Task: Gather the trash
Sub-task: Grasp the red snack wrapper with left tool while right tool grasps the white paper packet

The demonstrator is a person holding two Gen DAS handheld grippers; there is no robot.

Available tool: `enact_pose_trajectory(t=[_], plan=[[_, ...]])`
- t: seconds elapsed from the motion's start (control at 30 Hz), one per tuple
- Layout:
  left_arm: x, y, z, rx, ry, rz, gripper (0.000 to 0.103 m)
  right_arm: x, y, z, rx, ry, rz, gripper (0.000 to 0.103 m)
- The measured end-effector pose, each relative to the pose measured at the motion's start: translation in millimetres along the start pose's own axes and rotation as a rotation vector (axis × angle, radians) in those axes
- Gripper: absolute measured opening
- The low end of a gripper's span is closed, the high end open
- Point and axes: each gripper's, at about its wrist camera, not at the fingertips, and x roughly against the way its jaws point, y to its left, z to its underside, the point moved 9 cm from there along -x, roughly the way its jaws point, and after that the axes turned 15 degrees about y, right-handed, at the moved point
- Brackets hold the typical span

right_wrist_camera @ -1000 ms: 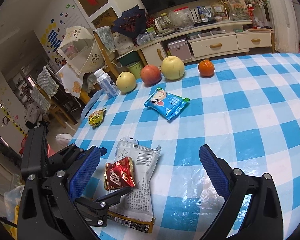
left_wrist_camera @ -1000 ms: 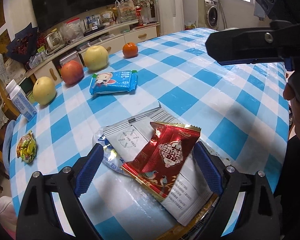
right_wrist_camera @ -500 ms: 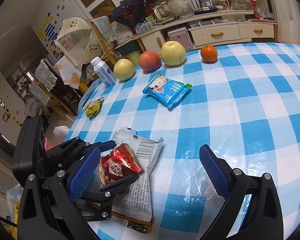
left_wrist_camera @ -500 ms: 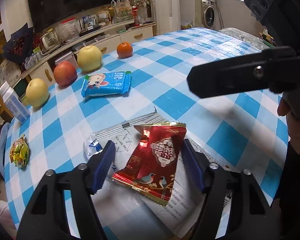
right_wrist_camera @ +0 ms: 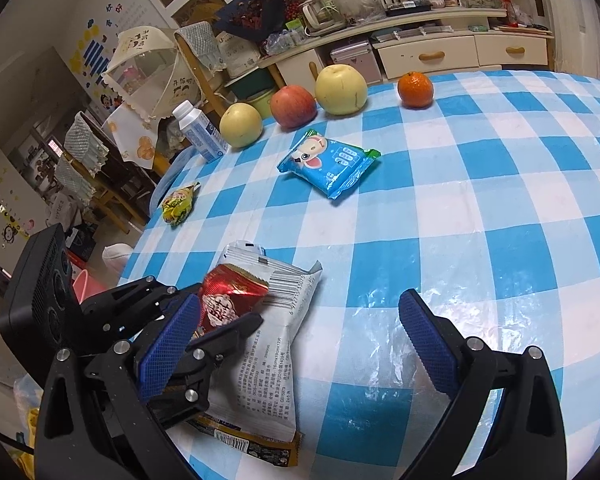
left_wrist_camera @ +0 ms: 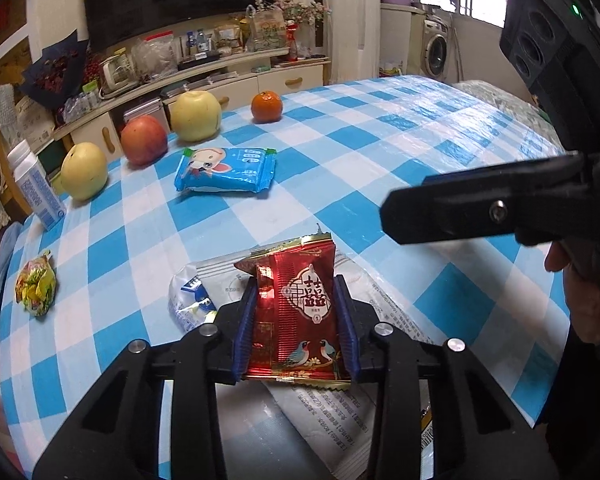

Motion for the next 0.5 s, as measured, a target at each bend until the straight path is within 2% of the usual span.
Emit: enact_pose_trajectory(t=[0.3, 0.5], plan=[[13, 42, 4, 0.193, -0.031, 0.051, 0.033, -15, 1, 4, 0.004, 0.045, 0.012, 0.098], [29, 79, 13, 0.304, -0.060, 0.008, 0.033, -33, 20, 9, 0.056, 0.082, 0.028, 0.098]])
